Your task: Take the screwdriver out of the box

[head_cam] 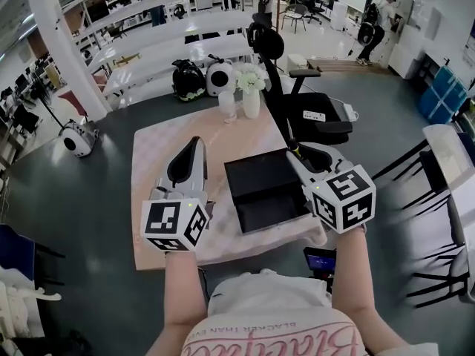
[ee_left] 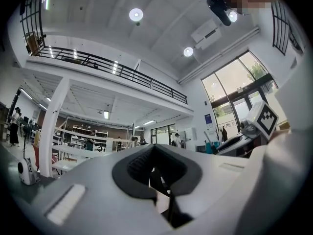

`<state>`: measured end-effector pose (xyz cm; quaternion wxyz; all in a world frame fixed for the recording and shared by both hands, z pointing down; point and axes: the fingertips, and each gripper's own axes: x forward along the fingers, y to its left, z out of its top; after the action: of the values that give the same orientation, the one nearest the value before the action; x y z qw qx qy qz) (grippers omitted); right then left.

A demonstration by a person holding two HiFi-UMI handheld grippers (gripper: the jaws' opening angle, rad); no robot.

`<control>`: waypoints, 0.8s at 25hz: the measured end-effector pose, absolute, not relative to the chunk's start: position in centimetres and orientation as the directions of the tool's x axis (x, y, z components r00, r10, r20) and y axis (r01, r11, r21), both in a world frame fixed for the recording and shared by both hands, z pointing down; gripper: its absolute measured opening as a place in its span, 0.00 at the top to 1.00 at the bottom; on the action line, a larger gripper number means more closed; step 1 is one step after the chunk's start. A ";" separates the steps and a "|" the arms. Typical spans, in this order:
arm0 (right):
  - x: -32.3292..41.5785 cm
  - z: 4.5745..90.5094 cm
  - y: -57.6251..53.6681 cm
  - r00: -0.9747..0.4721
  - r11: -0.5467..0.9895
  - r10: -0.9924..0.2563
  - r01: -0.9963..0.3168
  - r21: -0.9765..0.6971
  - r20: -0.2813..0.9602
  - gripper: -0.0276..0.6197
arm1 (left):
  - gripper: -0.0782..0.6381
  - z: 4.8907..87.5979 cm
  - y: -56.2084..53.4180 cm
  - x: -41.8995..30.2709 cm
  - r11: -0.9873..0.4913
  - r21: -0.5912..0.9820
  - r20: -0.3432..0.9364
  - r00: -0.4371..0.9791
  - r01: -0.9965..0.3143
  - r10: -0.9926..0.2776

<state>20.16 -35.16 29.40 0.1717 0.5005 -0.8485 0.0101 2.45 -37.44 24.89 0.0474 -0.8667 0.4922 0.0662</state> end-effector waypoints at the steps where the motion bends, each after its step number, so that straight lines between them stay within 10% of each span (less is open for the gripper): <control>1: 20.6 28.5 -35.0 -0.431 0.480 -0.864 -0.862 0.162 0.261 0.83 | 0.88 24.5 -37.4 2.5 -0.506 -0.019 -0.175 0.501 -0.863 -0.848; 9: 23.7 22.0 -33.0 -0.328 0.296 -0.938 -0.927 0.230 -0.115 0.83 | 0.88 22.3 -37.5 2.9 -0.491 -0.019 -0.234 0.481 -0.871 -0.845; 20: 25.7 20.4 -33.6 -0.262 0.225 -0.956 -0.945 0.239 -0.134 0.83 | 0.88 19.2 -37.7 3.8 -0.493 -0.090 -0.281 0.497 -0.866 -0.821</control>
<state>25.66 -33.57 20.38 0.0203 0.6073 -0.7824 -0.1367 3.80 -37.68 19.23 0.1100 -0.8580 0.4915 0.1009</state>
